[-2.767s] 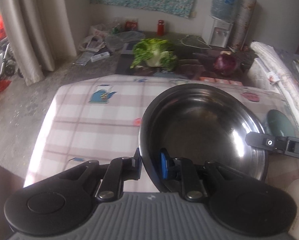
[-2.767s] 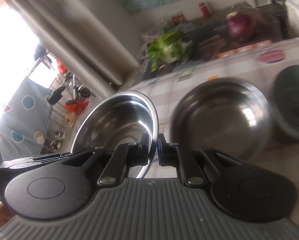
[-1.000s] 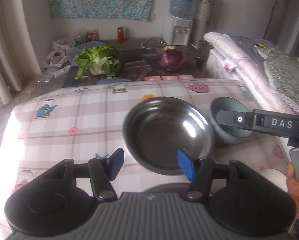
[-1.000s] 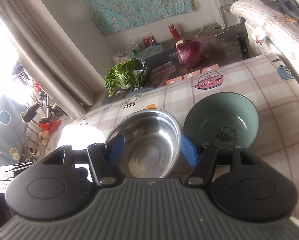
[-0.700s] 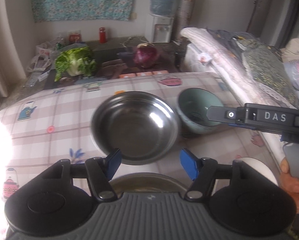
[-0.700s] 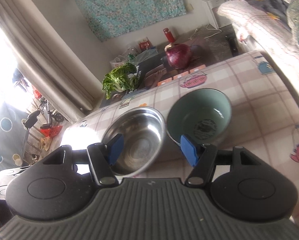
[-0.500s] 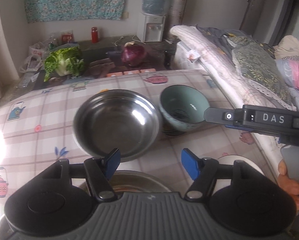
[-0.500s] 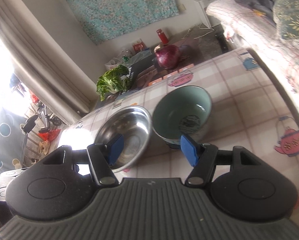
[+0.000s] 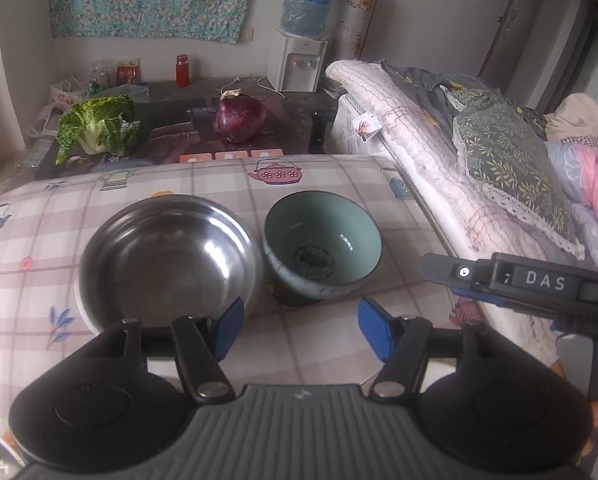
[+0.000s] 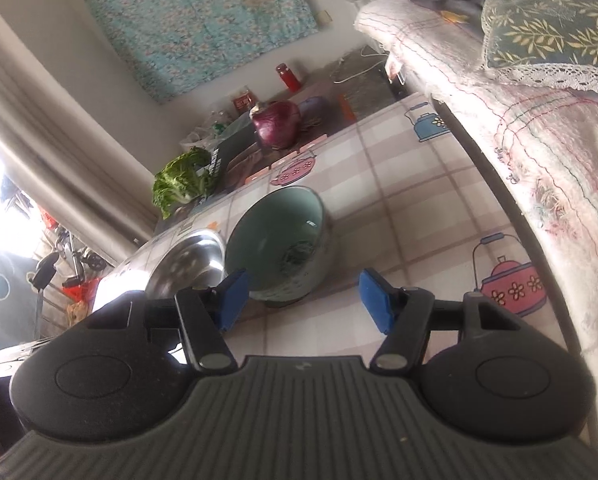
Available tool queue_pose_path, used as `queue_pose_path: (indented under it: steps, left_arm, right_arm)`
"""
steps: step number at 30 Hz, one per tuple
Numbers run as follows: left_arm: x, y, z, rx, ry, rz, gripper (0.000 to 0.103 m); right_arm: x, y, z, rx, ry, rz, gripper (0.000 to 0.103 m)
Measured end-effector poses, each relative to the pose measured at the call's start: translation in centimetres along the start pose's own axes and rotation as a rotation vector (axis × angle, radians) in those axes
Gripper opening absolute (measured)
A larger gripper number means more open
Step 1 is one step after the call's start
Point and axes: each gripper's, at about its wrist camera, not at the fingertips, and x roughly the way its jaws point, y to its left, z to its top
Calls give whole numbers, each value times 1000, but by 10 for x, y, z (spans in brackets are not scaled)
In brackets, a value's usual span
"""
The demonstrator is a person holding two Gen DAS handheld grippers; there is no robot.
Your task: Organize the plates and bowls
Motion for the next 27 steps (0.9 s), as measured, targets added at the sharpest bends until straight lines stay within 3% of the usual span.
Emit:
queue_pose_path:
  steps: [7, 12, 20, 27]
  left_arm:
    - [35, -3, 17, -55, 39, 7, 49]
    - [60, 2, 21, -90, 89, 30, 32]
    - [75, 6, 26, -125, 100, 37, 27]
    - [86, 3, 27, -157, 101, 71, 25]
  right_arm:
    - [38, -5, 19, 1, 33, -1, 44]
    - [70, -8, 28, 7, 66, -14, 31]
    - [104, -8, 33, -11, 98, -32, 16]
    - [111, -6, 33, -36, 113, -41, 16]
